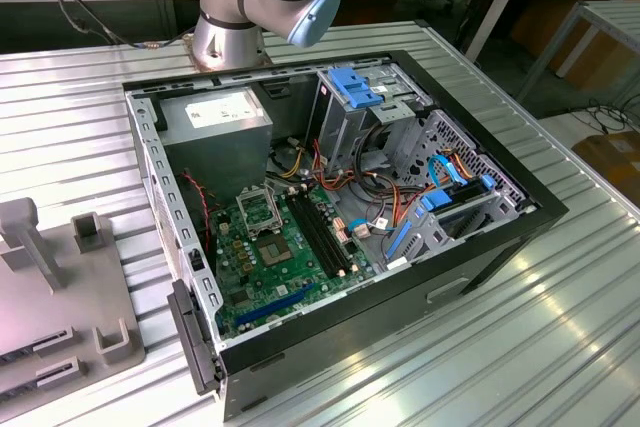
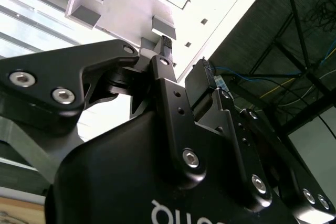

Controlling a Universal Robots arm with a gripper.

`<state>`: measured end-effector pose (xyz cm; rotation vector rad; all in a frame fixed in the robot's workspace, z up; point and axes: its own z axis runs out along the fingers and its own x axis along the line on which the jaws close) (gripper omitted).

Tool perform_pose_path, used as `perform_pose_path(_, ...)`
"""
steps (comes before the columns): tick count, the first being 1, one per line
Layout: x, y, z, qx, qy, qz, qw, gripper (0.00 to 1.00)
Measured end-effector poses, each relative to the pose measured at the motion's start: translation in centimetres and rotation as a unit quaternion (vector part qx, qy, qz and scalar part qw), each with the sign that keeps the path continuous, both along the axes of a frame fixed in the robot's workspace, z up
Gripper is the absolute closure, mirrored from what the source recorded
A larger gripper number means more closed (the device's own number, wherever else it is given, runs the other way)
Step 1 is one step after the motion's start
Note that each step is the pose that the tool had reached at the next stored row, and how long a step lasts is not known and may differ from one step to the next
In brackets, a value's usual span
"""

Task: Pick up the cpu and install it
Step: 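Pick up the cpu and move it towards the insertion slot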

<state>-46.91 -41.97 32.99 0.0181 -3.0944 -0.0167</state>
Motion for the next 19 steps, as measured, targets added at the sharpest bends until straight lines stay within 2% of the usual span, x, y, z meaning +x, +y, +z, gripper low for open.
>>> perform_pose_path(2, 0.0, 0.0, -0.03, -0.0002, 0.0, -0.013, 0.99992, 0.62)
perform_pose_path(5, 0.0, 0.0, -0.19, -0.0002, -0.0001, -0.037, 0.99931, 0.62)
perform_pose_path(7, 0.01, -0.07, -0.65, -0.0004, -0.0007, -0.05, 0.99873, 0.62)
perform_pose_path(12, -0.06, -1.16, -1.18, -0.0003, -0.0028, -0.048, 0.99886, 0.62)
perform_pose_path(16, -0.06, -1.68, -1.41, -0.0002, -0.003, -0.038, 0.99928, 0.62)
perform_pose_path(19, -0.07, -1.78, -1.82, -0.0002, -0.0031, -0.024, 0.9997, 0.62)
